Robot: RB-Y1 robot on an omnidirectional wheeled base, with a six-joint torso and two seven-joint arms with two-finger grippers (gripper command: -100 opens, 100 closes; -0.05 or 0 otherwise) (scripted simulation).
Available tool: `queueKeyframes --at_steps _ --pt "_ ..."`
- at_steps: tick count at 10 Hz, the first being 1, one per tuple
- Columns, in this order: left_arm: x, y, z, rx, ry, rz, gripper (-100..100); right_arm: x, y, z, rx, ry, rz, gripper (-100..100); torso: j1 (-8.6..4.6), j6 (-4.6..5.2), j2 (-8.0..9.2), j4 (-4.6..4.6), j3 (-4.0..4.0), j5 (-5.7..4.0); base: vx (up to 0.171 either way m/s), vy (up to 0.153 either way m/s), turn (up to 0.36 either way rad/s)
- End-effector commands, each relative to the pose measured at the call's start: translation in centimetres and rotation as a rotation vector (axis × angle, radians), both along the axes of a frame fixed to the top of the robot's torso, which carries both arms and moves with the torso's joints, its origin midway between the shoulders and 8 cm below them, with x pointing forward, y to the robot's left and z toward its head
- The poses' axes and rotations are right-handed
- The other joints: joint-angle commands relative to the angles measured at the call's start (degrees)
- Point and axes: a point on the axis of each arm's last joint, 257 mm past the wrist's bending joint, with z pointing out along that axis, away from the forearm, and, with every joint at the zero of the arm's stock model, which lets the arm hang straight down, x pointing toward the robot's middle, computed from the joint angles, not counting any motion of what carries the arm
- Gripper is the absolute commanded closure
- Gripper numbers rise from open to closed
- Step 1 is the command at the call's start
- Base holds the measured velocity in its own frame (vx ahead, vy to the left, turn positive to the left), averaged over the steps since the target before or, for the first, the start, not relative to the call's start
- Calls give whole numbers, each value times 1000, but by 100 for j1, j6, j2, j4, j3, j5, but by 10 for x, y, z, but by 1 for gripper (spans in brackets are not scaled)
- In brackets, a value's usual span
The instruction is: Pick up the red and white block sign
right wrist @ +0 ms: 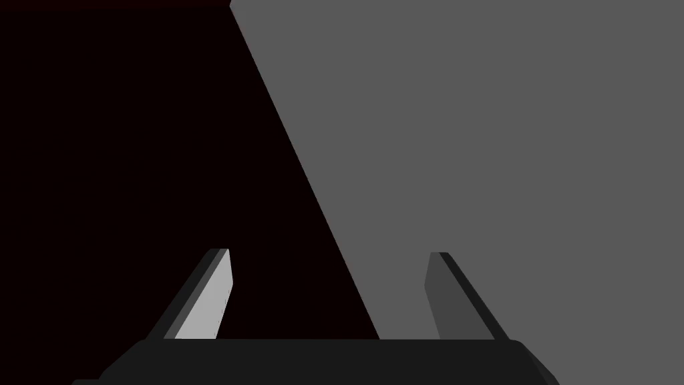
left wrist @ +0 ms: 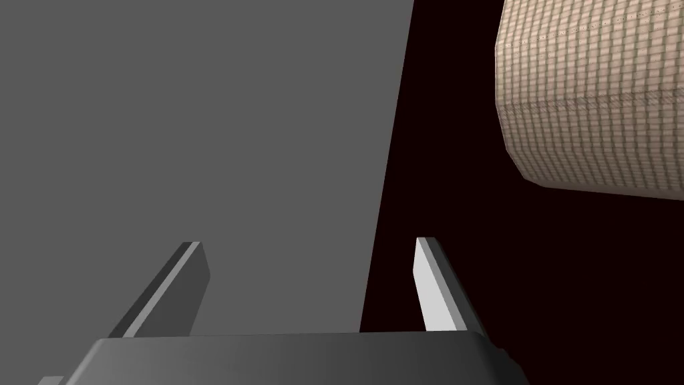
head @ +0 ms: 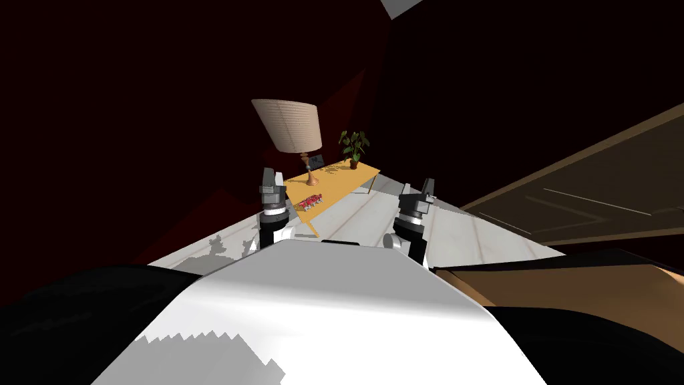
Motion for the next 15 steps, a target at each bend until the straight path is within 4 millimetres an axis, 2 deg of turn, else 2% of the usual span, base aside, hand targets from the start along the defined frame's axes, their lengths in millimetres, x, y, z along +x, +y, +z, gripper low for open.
queueKeyframes --at_steps 1,9,12,15 --pt "2 0 -2 -6 16 -41 -100 0 0 0 0 0 0 0 0 0 0 0 0 0 -2 -6 64" --pt "30 18 -31 -180 178 -230 -100 0 0 0 0 0 0 0 -12 0 -5 -1 -3 -2 6 -24 64" --pt "52 33 -59 -293 302 -297 -100 0 0 0 0 0 0 0 -14 0 -7 -2 -4 -3 19 -45 63" --pt "63 41 -77 -357 372 -317 -100 0 0 0 0 0 0 0 -15 0 -9 -2 -5 -3 19 -39 31"
